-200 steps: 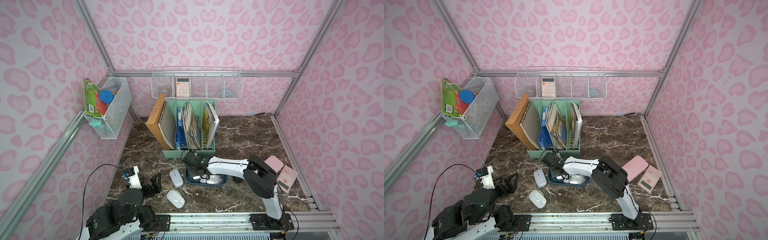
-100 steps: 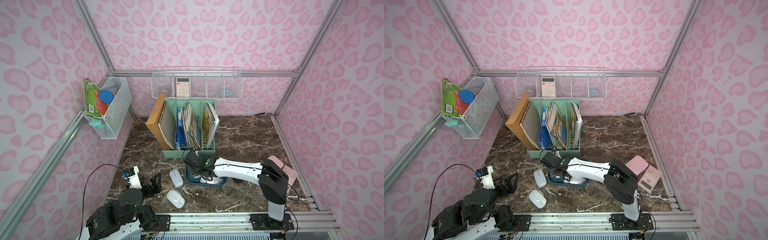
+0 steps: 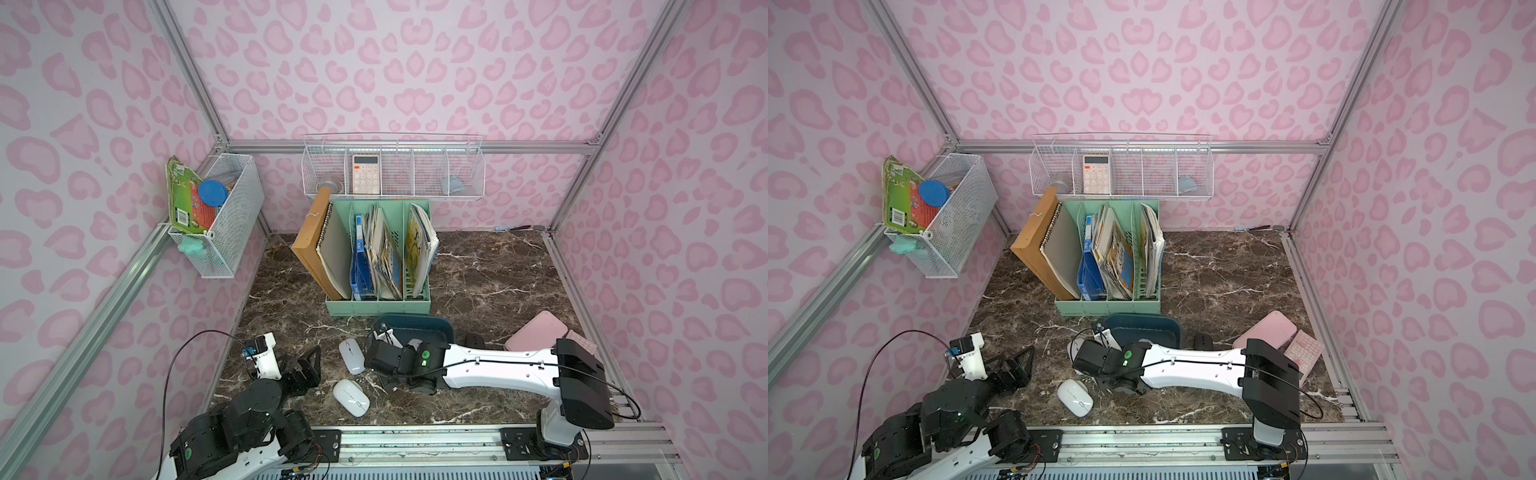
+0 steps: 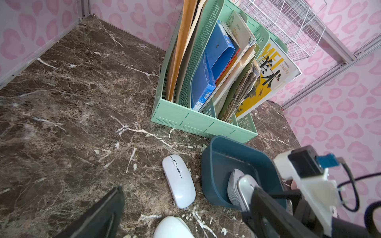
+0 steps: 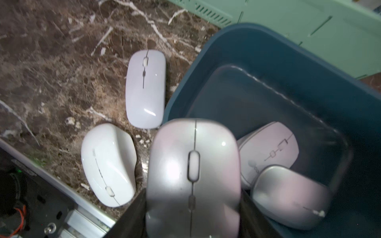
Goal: Take out the mouse from the storage box
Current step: Place the mouse at the center of the board.
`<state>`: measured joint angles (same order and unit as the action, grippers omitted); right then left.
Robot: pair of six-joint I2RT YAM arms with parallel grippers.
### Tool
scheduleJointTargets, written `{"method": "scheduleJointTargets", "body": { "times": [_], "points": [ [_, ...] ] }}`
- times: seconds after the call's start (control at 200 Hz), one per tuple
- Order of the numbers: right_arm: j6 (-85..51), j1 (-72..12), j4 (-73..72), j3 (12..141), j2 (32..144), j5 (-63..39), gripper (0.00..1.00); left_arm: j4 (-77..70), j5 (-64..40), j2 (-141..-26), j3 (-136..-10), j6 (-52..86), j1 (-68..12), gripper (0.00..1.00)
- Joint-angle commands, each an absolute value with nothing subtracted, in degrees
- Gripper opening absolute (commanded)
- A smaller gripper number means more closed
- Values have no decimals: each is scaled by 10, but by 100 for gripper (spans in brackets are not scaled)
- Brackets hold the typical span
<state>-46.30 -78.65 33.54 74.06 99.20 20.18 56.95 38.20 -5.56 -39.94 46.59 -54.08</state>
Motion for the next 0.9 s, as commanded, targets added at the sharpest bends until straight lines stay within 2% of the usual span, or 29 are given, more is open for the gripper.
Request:
{"method": "scheduleJointTargets", "body": {
  "times": [0.0, 0.385, 0.895],
  "points": [
    [-480, -809, 342, 726, 983, 212, 59, 569, 382, -52, -399, 470, -541, 99],
    [-455, -860, 304, 689, 1008, 171, 59, 574, 382, -52, -400, 474, -544, 99],
    [-382, -843, 270, 669, 1038, 126, 60, 581, 393, -57, -401, 479, -547, 99]
  ]
}}
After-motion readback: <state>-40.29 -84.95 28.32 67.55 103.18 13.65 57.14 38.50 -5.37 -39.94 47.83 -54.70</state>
